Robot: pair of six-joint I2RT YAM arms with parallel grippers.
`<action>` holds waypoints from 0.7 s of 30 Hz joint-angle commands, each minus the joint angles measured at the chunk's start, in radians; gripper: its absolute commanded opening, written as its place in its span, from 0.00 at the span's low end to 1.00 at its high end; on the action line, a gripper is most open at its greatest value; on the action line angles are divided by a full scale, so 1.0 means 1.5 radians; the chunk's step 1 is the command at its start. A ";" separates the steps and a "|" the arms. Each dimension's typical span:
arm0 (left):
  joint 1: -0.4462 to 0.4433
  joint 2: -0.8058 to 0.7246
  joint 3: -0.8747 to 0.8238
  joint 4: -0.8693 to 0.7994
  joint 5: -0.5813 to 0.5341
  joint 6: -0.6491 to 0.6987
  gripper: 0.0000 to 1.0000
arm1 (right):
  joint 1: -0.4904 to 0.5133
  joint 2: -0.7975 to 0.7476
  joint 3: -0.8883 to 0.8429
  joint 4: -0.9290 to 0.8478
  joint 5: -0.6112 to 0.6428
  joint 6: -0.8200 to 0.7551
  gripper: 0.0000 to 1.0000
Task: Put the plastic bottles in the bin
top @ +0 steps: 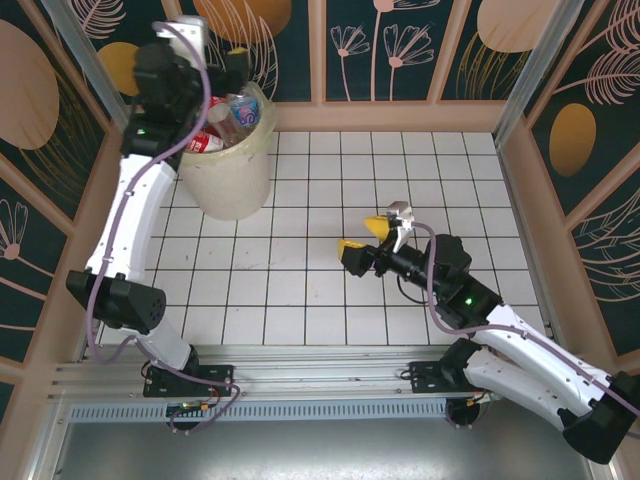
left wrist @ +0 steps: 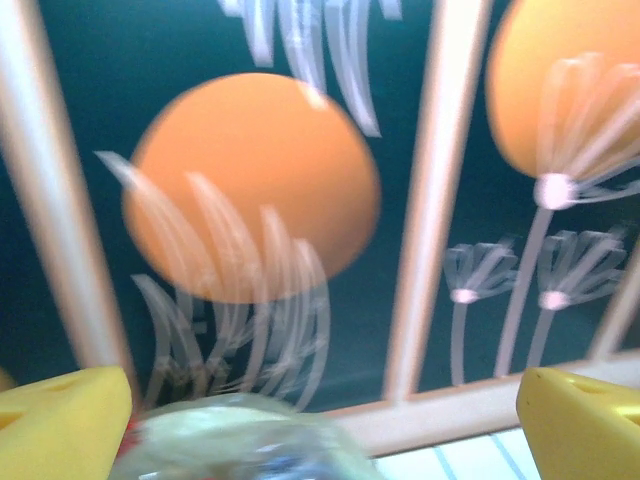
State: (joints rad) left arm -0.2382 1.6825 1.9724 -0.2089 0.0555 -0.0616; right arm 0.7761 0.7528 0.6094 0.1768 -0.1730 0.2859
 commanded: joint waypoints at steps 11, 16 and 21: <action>-0.165 -0.005 -0.127 0.154 0.013 -0.028 0.99 | 0.002 -0.022 0.043 -0.060 0.265 -0.044 0.99; -0.173 -0.070 -0.253 0.211 0.076 -0.053 0.99 | -0.005 -0.033 0.014 -0.040 0.324 -0.078 0.99; -0.173 -0.160 -0.428 0.285 0.086 -0.089 0.98 | -0.028 -0.048 -0.045 0.028 0.346 -0.078 0.99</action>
State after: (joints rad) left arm -0.5018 1.5345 1.4204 0.0814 0.1543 -0.1459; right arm 0.7532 0.6979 0.5888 0.1402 0.2897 0.1959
